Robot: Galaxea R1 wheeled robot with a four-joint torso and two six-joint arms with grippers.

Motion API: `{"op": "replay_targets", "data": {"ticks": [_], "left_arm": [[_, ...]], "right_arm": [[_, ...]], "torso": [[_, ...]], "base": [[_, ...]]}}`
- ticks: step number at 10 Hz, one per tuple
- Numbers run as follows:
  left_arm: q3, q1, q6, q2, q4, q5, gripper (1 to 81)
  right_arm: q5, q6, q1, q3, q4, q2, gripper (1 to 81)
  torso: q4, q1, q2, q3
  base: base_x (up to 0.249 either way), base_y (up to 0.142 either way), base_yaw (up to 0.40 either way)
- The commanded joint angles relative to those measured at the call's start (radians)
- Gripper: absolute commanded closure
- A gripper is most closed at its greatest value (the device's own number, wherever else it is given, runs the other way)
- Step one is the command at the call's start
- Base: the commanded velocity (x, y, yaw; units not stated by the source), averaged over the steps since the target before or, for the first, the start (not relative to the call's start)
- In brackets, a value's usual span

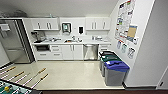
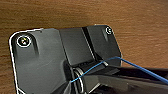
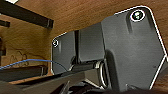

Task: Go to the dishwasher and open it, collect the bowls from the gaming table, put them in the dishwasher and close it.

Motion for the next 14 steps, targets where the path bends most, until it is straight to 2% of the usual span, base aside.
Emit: {"op": "replay_targets", "data": {"ticks": [1,14], "left_arm": [[0.020,-0.052,0.006,-0.020,-0.008,0.049,1.0],[0.020,-0.051,0.005,-0.023,-0.008,0.048,1.0]], "right_arm": [[-0.050,0.001,0.047,0.017,0.008,-0.013,1.0],[-0.049,0.001,0.050,0.017,0.006,-0.015,1.0]], "torso": [[0.000,0.000,0.000,0.000],[0.000,0.000,0.000,0.000]], "base": [[0.160,0.000,0.000],[0.164,0.000,0.000]]}}
